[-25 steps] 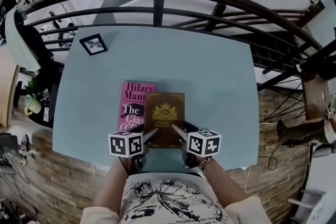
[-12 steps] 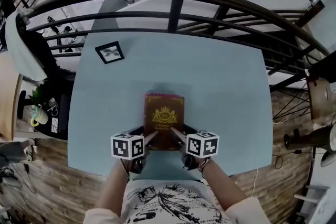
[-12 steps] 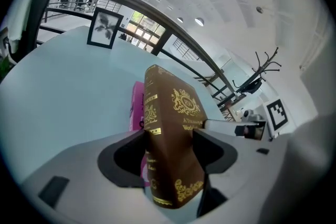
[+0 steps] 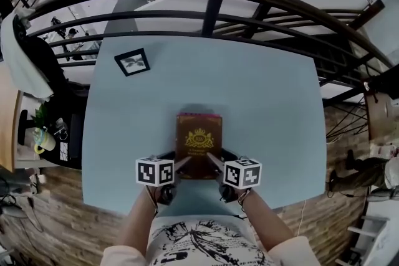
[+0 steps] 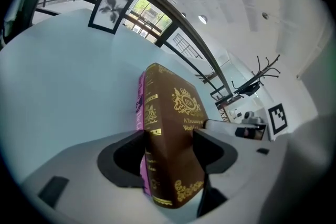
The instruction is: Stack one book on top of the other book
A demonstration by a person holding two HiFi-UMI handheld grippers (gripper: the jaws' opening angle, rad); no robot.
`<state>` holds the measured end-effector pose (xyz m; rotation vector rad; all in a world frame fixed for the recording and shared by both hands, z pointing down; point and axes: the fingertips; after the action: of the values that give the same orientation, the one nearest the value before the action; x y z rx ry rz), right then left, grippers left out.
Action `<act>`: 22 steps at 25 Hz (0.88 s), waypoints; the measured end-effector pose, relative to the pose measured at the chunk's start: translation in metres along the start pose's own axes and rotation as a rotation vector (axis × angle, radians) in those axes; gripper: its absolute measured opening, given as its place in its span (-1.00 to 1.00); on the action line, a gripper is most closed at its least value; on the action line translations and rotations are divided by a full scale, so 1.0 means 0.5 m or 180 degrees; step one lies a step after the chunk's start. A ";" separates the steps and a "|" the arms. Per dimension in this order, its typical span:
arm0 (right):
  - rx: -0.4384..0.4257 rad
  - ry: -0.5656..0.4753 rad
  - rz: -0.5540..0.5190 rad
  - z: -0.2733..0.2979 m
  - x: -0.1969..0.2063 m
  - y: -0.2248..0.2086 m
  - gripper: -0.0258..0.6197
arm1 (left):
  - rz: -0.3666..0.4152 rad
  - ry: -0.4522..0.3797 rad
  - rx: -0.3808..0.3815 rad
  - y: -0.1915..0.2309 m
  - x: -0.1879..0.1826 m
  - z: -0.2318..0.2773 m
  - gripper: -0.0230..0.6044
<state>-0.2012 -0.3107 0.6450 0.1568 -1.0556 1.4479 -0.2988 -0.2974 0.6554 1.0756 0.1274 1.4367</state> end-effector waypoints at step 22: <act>0.0531 -0.1190 -0.0969 -0.141 -0.130 0.064 -0.94 | 0.1430 -0.1129 -0.0437 -0.072 -0.153 -0.172 -0.85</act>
<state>-0.1799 -0.3043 0.5464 0.7007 -1.1501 1.2520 -0.3451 -0.3086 0.5444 1.2769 -0.4879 1.5927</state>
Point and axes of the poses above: the fingertips, and each gripper's own axes: z forward along the fingers, y to its left, x out of its underside, and after that the axes turned 13 degrees about -y, right-handed
